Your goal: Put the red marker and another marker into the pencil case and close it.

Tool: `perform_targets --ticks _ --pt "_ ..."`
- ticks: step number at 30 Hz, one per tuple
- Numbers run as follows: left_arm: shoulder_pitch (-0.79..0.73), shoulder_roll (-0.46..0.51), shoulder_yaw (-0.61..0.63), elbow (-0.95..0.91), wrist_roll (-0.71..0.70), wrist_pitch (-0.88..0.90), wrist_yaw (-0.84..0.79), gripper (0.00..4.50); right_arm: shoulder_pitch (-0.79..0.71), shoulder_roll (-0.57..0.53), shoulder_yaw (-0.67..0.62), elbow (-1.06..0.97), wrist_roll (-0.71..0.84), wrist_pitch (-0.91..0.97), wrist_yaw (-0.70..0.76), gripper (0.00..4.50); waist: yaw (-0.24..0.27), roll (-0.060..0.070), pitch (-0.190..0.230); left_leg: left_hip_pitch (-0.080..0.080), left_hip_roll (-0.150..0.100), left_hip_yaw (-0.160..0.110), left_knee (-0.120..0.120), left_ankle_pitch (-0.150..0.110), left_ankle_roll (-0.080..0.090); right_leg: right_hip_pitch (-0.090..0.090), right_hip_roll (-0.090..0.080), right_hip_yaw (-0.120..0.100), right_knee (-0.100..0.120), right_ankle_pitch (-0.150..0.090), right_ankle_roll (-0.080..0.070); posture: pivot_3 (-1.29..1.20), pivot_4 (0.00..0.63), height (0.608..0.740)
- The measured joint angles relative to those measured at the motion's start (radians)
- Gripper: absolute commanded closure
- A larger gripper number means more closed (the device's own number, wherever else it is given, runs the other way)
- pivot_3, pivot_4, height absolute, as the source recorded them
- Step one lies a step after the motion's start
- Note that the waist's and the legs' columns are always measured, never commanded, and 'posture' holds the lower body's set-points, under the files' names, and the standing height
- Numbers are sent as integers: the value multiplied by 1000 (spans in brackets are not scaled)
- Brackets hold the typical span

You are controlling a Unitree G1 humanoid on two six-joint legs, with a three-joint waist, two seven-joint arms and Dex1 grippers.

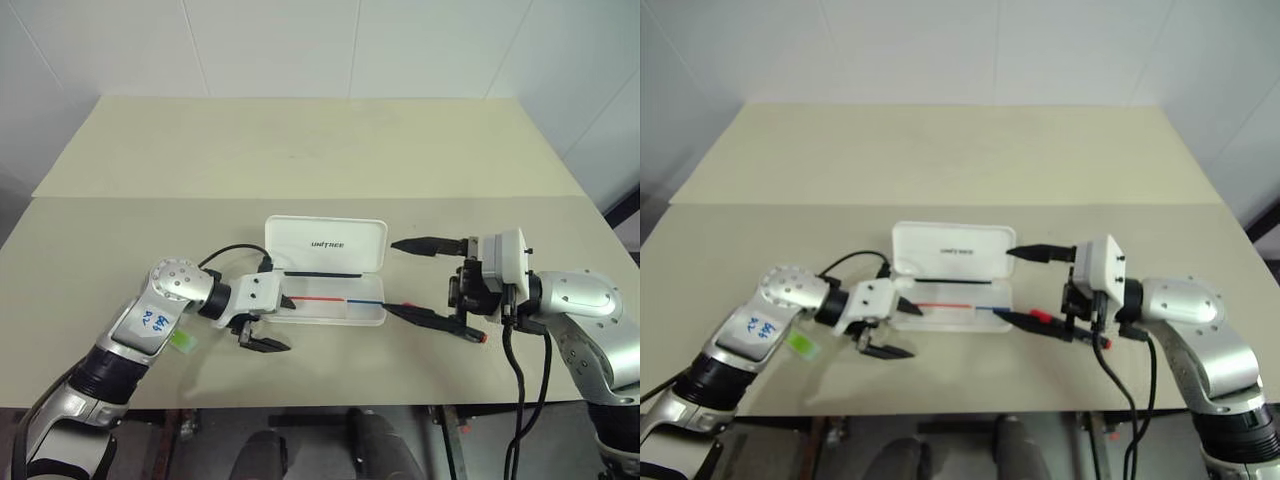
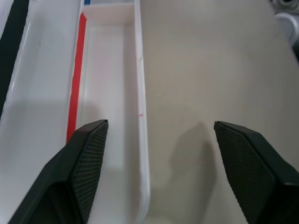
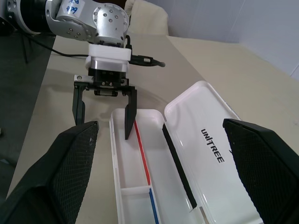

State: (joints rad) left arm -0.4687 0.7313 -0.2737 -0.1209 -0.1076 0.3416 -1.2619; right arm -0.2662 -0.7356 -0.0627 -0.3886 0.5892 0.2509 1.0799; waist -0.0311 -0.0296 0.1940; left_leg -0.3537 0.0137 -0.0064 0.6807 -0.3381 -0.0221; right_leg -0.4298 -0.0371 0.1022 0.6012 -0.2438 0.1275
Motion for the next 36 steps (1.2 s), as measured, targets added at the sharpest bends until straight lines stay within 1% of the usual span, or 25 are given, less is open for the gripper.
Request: perform_targets --ticks 7,13,17,21,25,29,36 --pt "42 2 81 -64 -99 39 6 806 -5 2 14 13 -1 0 23 0 1 0 0 0 0 0 0 0 0 0 0 0 0 0 0 0 150 740" --pt "64 25 159 -62 -166 24 1 806 -4 -11 12 49 3 10 63 0 0 0 0 0 0 0 0 0 0 0 0 0 0 0 0 0 150 740" --pt "65 29 233 -41 -239 -15 -38 806 6 -59 -1 78 4 19 99 0 1 0 0 0 0 0 0 0 0 0 0 0 0 0 0 0 150 740" --pt "70 33 305 -12 -309 -62 -88 806 56 -130 -63 128 4 36 142 0 2 0 0 0 0 0 0 0 0 0 -1 -1 -2 0 0 0 150 740" --pt "72 18 323 -21 -372 -66 -91 806 137 -189 -105 176 -2 29 211 0 3 0 0 -1 0 0 0 0 1 1 -1 -1 -3 0 0 0 150 740" --pt "91 32 340 -30 -424 -58 -125 806 212 -231 -117 261 -39 -8 272 0 -2 0 0 0 0 1 0 -1 1 1 -1 0 -3 0 0 0 150 740" --pt "120 74 341 -30 -455 -57 -191 806 226 -232 -103 418 -113 -79 307 0 -6 0 0 2 0 2 0 0 1 1 1 1 -1 0 0 0 150 740"
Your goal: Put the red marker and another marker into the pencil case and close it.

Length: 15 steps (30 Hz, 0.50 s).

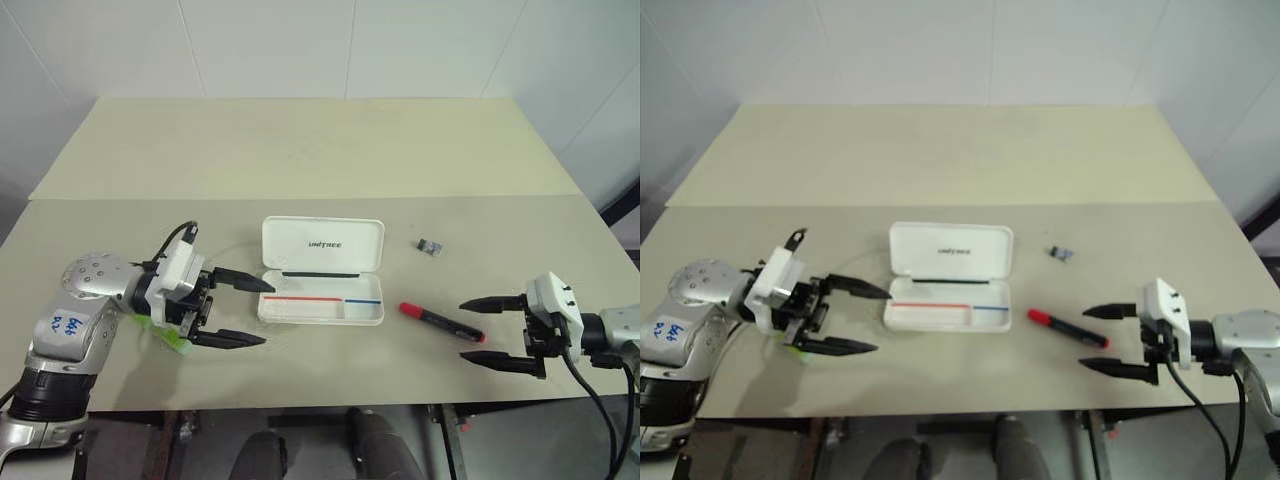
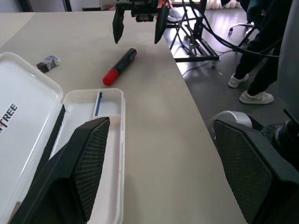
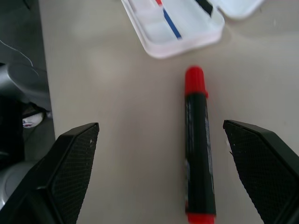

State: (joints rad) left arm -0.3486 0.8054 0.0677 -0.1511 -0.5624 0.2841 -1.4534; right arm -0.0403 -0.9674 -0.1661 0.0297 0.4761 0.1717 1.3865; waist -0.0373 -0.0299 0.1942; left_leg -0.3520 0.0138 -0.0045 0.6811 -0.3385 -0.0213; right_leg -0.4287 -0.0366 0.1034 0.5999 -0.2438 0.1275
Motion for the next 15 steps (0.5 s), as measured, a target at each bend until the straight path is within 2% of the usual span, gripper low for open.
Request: perform_targets --ticks 4,12,15 --pt "-29 9 6 9 0 -1 4 806 -48 45 44 120 -60 -35 -7 0 0 0 0 0 0 1 0 0 0 0 0 1 0 0 0 0 150 740" --pt "-28 22 33 8 0 -1 23 806 -103 115 81 177 -105 -68 -26 0 -10 0 0 0 0 1 0 0 0 0 0 1 0 0 1 0 150 740" --pt "-28 24 41 8 0 -5 27 762 -113 135 84 185 -123 -87 -47 605 -17 0 0 1 0 1 0 0 0 1 0 2 1 1 1 0 150 740"
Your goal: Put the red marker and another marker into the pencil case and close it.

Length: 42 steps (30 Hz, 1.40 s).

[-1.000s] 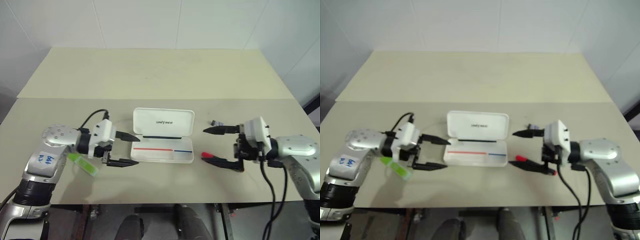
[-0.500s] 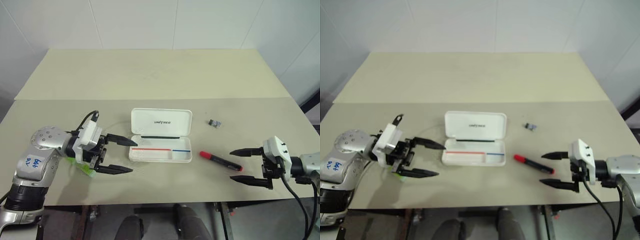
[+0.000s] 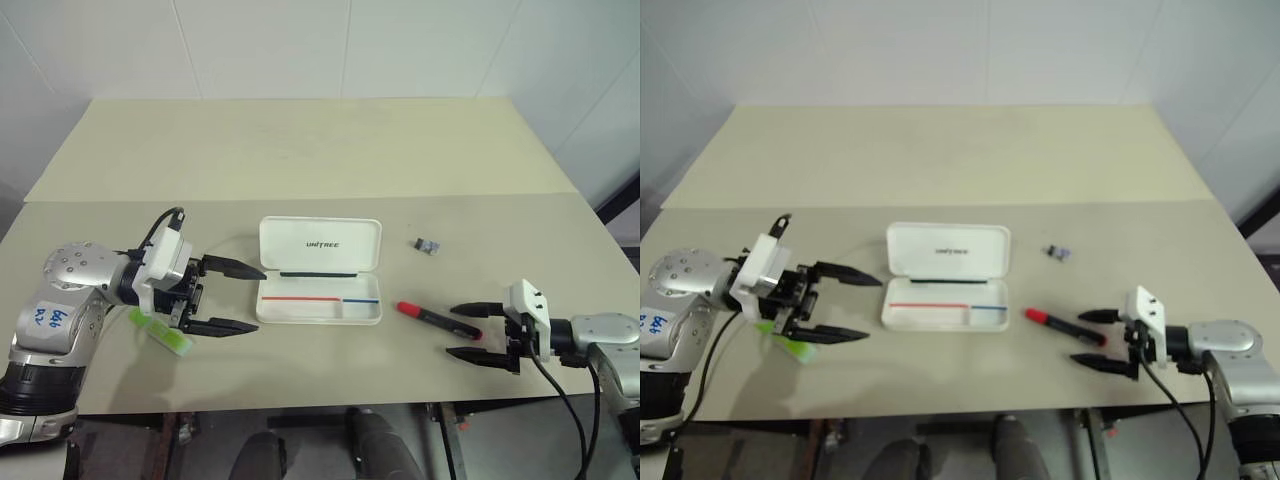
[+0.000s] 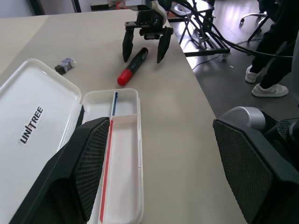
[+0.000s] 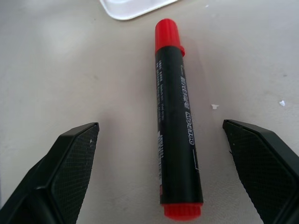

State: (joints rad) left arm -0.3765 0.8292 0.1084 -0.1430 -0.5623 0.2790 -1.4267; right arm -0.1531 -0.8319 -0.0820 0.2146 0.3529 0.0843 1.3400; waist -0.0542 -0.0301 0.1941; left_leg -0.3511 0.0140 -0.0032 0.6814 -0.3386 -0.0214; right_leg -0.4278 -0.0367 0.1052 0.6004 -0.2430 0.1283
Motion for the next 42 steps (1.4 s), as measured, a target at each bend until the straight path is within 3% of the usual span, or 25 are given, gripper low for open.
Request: perform_targets --ticks 9,22,30,36,42 --pt "-6 -1 0 39 3 -36 18 762 -8 15 0 10 -43 -68 -55 3867 -1 0 0 0 1 -1 -1 0 0 -1 2 0 1 -1 -1 0 150 740" --pt "-33 -47 -7 86 37 -129 57 762 -17 4 -4 12 -45 -80 -57 3871 -2 0 0 0 1 0 0 0 0 -1 2 1 1 0 0 0 150 740" --pt "13 -44 20 165 60 -208 59 762 -234 -17 -2 -88 21 -17 -19 3871 -7 0 0 0 2 -1 0 0 0 -3 3 1 4 -1 -1 0 150 740" --pt "48 -42 42 160 61 -222 81 762 -323 124 126 -171 38 50 -19 3871 -1 0 0 -3 2 -2 -1 0 0 -5 1 -1 4 -1 -2 0 150 740" --pt "85 -44 49 145 63 -224 123 762 -407 231 252 -109 -15 21 4 3871 -1 0 0 -4 1 -3 -1 0 0 -7 -4 -3 4 -1 -2 0 150 740"
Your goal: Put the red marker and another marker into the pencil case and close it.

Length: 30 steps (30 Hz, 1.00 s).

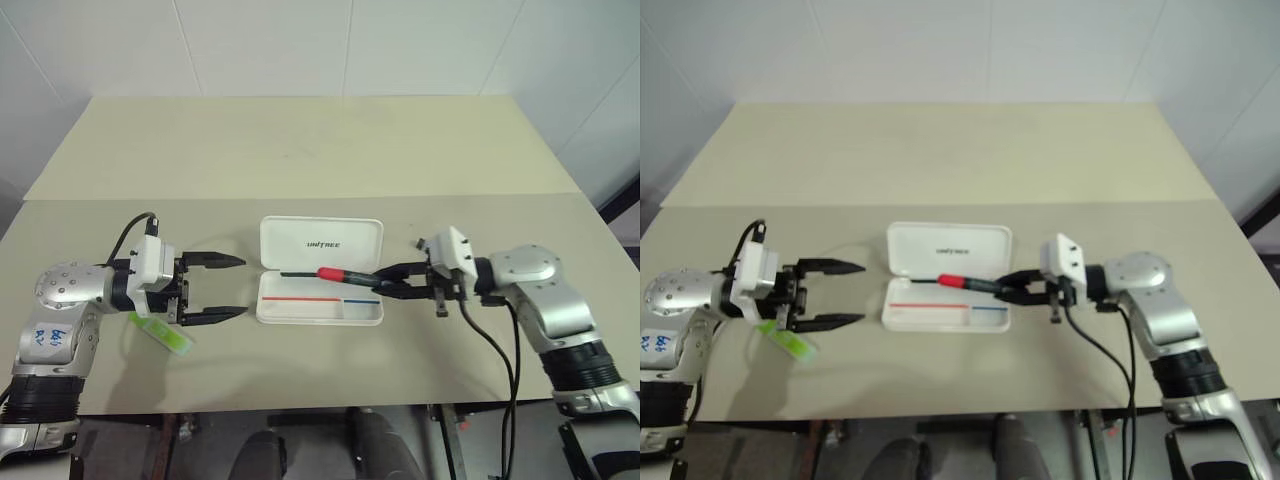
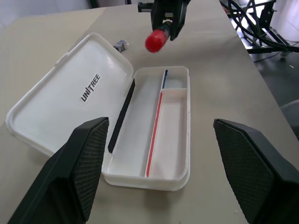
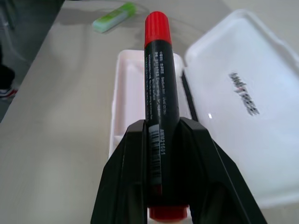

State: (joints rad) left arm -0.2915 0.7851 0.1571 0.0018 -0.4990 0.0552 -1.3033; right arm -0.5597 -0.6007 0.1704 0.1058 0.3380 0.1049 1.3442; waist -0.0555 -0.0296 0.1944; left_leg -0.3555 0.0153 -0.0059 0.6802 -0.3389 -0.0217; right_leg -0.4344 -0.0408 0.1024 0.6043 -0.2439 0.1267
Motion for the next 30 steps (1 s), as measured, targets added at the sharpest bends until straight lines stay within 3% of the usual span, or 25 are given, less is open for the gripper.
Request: perform_targets --ticks 6,17,28,30 --pt "65 -1 7 -59 0 2 47 762 -96 91 87 210 -105 -121 20 3871 -3 0 0 0 0 0 -1 0 0 -1 -1 -1 2 0 0 0 150 740" --pt "104 -15 15 -112 -2 10 101 762 -210 193 106 386 -183 -235 21 3871 -7 0 0 0 0 -7 -2 0 0 -3 -1 -2 4 0 0 0 150 740" --pt "108 -21 16 -112 -1 9 110 762 -219 202 97 368 -187 -213 16 14 -7 0 0 -1 0 -8 -2 0 0 -3 -2 -4 4 0 -1 0 150 740" --pt "108 -24 16 -112 -1 8 110 762 -214 202 96 322 -169 -186 16 14 -7 0 0 -1 0 -8 -2 0 0 -3 -2 -4 4 0 -1 0 150 740"
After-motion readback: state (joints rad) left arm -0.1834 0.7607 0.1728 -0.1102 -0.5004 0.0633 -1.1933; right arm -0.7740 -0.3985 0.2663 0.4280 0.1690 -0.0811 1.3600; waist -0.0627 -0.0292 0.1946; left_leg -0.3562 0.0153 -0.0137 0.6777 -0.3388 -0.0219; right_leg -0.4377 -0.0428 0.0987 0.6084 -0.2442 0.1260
